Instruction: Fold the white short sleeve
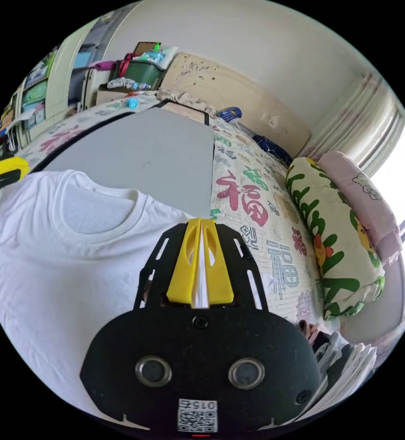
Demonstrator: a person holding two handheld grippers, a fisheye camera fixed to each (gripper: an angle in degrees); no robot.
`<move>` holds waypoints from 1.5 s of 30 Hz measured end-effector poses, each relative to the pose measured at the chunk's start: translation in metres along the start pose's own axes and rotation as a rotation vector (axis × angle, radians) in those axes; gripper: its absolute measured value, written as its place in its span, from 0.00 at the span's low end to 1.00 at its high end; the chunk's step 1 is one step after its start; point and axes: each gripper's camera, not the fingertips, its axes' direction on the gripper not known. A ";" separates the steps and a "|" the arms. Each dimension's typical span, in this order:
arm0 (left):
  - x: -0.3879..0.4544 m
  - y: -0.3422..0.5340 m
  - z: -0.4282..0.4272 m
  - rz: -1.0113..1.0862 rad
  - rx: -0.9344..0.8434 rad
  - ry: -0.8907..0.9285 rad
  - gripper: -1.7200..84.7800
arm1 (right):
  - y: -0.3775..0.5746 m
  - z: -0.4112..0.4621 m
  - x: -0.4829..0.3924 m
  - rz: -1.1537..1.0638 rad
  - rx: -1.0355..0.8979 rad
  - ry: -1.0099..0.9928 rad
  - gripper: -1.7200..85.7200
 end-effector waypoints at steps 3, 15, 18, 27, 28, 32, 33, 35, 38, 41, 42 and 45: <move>-0.027 0.043 -0.122 0.034 0.156 0.130 0.08 | 0.080 -0.088 0.048 0.021 0.203 -0.193 0.06; -0.042 0.505 -0.458 -0.028 0.682 0.190 0.06 | 0.584 -0.241 0.120 0.144 0.621 -0.504 0.11; -0.073 0.555 -0.446 -0.263 0.592 0.187 0.10 | 0.635 -0.208 0.150 0.337 0.551 -0.533 0.11; -0.163 0.567 -0.433 -0.464 0.473 0.302 0.15 | 0.658 -0.149 0.161 0.369 0.415 -0.564 0.15; -0.171 0.570 -0.438 -0.481 0.488 0.285 0.14 | 0.658 -0.146 0.159 0.371 0.421 -0.523 0.15; -0.197 0.572 -0.451 -0.511 0.498 0.262 0.10 | 0.661 -0.136 0.161 0.402 0.427 -0.448 0.10; -0.201 0.573 -0.454 -0.515 0.500 0.258 0.09 | 0.661 -0.136 0.161 0.402 0.427 -0.445 0.10; -0.210 0.574 -0.464 -0.503 0.513 0.256 0.06 | 0.660 -0.134 0.163 0.402 0.414 -0.444 0.11; -0.221 0.570 -0.471 -0.488 0.501 0.252 0.04 | 0.658 -0.135 0.162 0.407 0.395 -0.386 0.12; -0.232 0.565 -0.478 -0.482 0.509 0.264 0.03 | 0.655 -0.139 0.156 0.408 0.384 -0.275 0.14; -0.233 0.564 -0.480 -0.476 0.511 0.265 0.03 | 0.654 -0.139 0.155 0.402 0.384 -0.256 0.14; -0.238 0.556 -0.485 -0.446 0.508 0.246 0.03 | 0.645 -0.137 0.156 0.349 0.364 -0.312 0.12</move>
